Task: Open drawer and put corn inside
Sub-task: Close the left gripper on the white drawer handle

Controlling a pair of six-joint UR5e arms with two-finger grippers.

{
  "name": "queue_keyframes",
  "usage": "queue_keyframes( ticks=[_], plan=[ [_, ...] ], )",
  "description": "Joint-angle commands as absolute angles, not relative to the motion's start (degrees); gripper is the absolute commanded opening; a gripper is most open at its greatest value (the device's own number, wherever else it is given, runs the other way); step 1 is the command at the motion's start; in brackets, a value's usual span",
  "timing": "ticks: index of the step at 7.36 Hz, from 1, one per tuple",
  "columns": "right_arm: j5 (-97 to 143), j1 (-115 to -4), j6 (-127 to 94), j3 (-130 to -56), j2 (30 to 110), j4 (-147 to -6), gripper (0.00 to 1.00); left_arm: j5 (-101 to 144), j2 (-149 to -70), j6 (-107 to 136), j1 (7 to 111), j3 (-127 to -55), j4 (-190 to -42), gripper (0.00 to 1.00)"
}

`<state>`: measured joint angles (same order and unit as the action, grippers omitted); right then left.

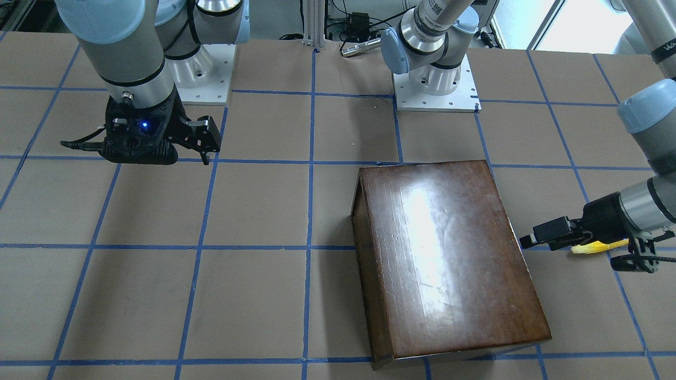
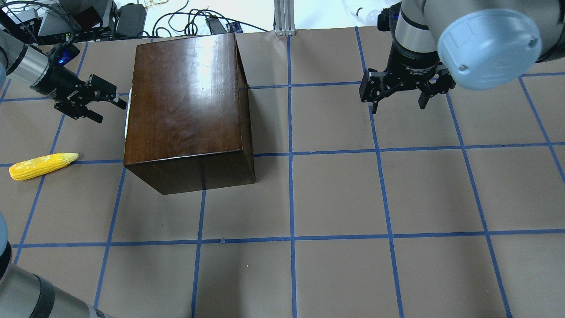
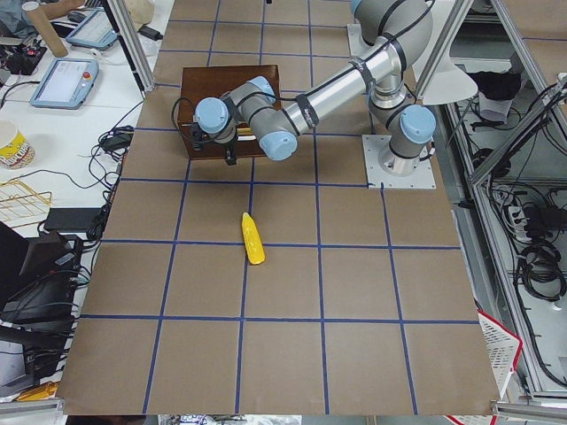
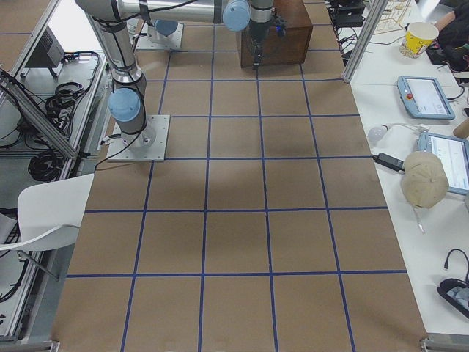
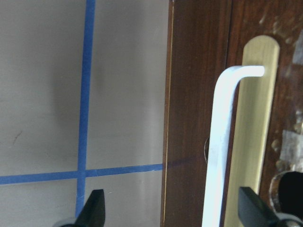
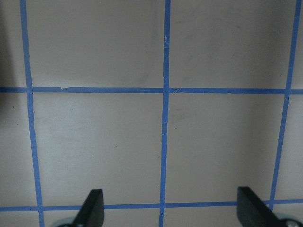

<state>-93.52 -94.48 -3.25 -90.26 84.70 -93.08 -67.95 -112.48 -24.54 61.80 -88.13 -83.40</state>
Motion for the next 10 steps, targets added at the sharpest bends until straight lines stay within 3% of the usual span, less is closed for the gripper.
queue_keyframes(
  ticks=[1,10],
  plan=[
    [-93.5,-94.5,-3.3,-90.3,84.7,-93.1,1.0,-67.7,-113.0,-25.2,61.9,-88.3,-83.4,1.0],
    [-93.5,-94.5,-3.3,-90.4,84.6,-93.1,1.0,-67.8,-114.8,-26.8,62.1,-89.9,-83.2,1.0]
  ],
)
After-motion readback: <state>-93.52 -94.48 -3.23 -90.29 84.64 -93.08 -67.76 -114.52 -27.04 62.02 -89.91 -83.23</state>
